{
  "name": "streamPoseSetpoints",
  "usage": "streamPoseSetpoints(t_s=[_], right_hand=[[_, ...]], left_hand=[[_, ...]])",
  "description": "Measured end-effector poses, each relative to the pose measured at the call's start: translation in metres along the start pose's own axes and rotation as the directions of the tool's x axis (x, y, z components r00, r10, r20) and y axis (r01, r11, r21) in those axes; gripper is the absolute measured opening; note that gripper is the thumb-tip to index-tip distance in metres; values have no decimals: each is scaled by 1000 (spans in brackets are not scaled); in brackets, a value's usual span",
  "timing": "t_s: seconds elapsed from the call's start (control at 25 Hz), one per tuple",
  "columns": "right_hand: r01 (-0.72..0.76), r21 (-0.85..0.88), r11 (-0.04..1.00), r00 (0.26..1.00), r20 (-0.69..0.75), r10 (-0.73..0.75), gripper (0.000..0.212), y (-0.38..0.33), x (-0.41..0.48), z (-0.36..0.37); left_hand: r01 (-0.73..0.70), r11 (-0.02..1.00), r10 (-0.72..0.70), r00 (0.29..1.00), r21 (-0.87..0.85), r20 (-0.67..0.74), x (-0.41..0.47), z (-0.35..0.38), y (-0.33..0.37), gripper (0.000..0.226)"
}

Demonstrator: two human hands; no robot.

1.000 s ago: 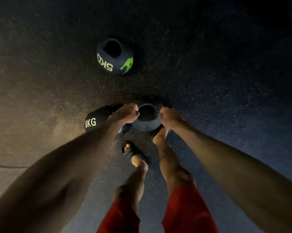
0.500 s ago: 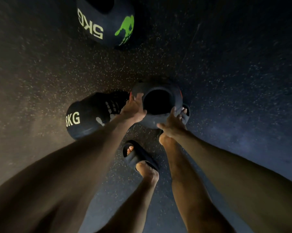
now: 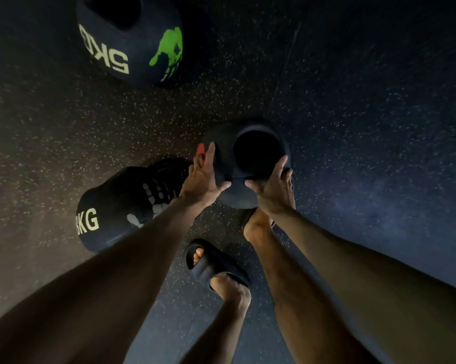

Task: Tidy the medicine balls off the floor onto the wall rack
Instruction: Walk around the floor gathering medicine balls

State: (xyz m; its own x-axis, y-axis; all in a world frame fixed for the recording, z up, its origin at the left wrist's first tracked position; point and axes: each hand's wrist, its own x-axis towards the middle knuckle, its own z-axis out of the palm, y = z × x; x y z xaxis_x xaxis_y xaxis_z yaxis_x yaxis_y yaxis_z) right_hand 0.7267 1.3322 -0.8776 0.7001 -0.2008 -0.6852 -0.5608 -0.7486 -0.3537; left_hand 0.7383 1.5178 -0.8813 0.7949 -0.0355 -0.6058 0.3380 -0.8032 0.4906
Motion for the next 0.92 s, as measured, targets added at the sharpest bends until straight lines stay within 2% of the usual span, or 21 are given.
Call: streamPoseSetpoints(t_s=[0.12, 0.24, 0.32, 0.4, 0.48, 0.56, 0.64, 0.76, 0.84, 0.92], right_hand=[[16, 50, 999, 1000, 16, -17, 108, -16, 37, -31], [-55, 136, 989, 998, -25, 59, 96, -47, 90, -65], [-46, 165, 985, 997, -50, 55, 87, -64, 119, -87], [35, 146, 989, 998, -64, -26, 79, -70, 130, -101], [142, 98, 985, 989, -53, -137, 80, -66, 121, -109], [213, 59, 975, 977, -40, -211, 87, -63, 109, -111], [242, 51, 969, 970, -32, -241, 93, -67, 115, -110], [207, 77, 975, 978, 1, -208, 88, -94, 156, -128], [198, 30, 980, 979, 41, -199, 79, -117, 188, -145], [248, -39, 968, 965, 97, -244, 70, -143, 217, -157]], left_hand=[[-61, 997, 59, 997, -45, -47, 12, -3, 17, 114], [-102, 994, 100, 994, -48, -41, 33, -7, 34, 120], [-60, 994, 55, 997, -88, -60, 54, -13, 55, 114], [43, 992, -53, 995, -120, -82, 88, -28, 80, 103], [116, 987, -126, 988, -110, -86, 125, -47, 103, 93], [127, 986, -139, 983, -106, -117, 158, -63, 124, 87], [123, 977, -152, 974, -174, -168, 183, -72, 140, 83], [27, 971, -89, 962, -238, -257, 196, -81, 150, 84], [-60, 986, 20, 968, -153, -250, 193, -79, 142, 93], [-78, 996, 69, 979, -41, -189, 189, -77, 132, 109]])
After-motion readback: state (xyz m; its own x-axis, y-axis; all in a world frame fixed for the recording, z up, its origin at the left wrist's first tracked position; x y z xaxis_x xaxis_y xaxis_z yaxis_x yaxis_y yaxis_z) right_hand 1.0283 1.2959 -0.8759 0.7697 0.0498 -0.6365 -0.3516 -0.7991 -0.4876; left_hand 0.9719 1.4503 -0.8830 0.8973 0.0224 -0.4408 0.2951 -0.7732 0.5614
